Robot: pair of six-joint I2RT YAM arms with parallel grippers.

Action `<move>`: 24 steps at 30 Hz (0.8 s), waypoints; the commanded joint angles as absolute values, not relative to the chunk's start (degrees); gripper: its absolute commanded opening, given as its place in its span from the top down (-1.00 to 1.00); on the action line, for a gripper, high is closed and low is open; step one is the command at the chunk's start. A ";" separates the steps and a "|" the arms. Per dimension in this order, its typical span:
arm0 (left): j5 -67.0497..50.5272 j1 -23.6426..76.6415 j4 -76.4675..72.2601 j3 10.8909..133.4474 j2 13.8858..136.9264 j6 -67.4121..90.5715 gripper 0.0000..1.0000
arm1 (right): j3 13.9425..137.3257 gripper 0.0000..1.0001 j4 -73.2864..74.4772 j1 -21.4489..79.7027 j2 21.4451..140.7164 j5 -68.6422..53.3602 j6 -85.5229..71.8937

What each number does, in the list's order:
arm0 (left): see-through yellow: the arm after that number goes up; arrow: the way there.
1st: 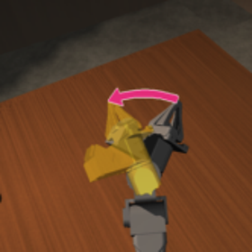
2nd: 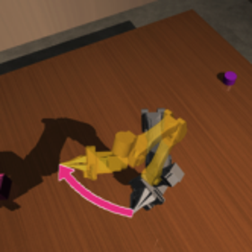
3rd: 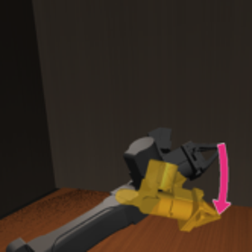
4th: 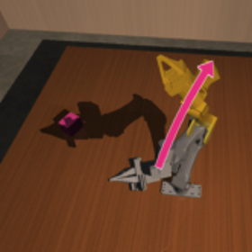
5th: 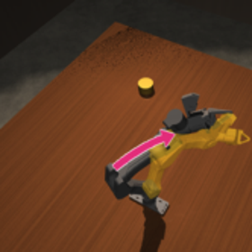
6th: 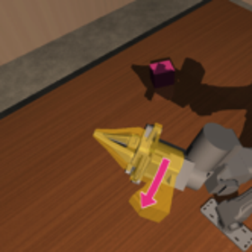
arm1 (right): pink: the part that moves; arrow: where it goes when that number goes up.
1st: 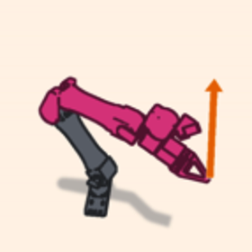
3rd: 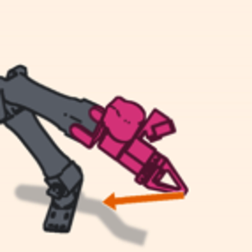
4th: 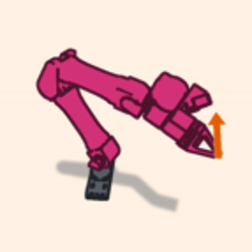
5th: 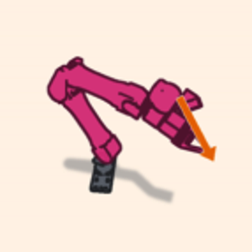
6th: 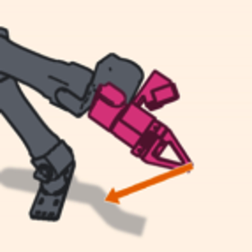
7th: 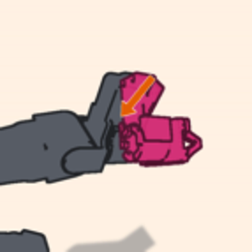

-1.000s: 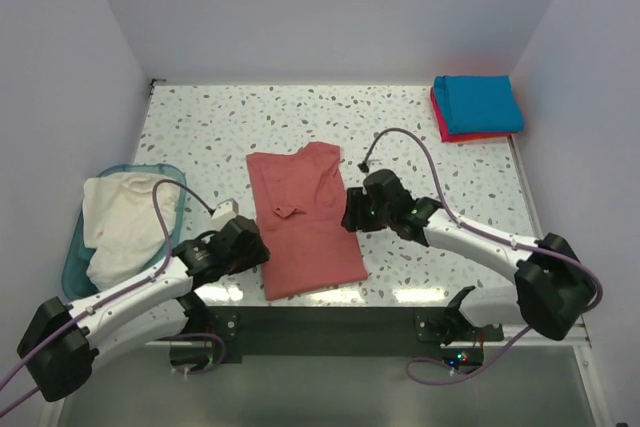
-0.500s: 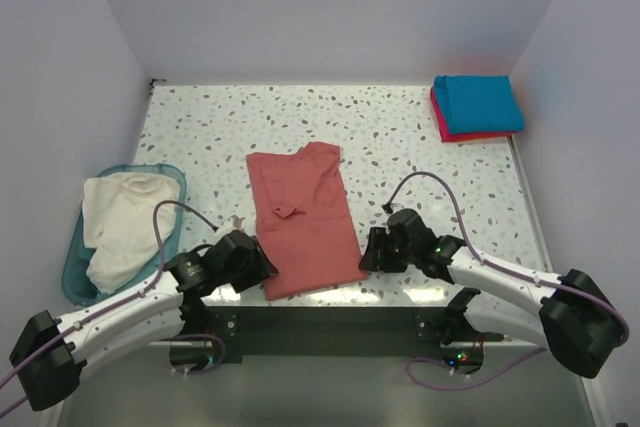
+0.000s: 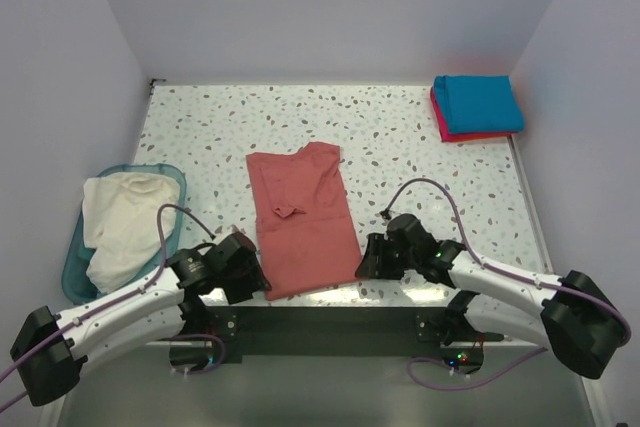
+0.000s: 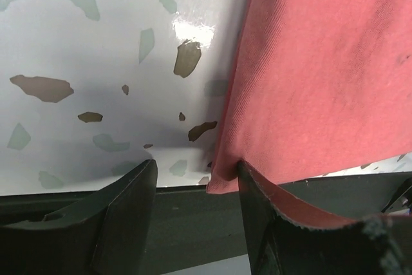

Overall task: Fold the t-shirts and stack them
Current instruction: Fold the tshirt

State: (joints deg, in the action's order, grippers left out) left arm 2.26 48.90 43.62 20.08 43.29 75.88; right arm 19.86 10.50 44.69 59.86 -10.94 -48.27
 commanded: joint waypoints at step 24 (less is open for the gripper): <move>-2.11 52.38 29.09 13.97 48.87 78.31 0.67 | 17.31 0.81 5.01 45.26 63.81 -13.45 -51.51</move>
State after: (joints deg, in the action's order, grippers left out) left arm -4.56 52.14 30.33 16.05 47.86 78.87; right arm 18.24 6.20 44.97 63.35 -13.65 -51.62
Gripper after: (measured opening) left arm 0.196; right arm 0.123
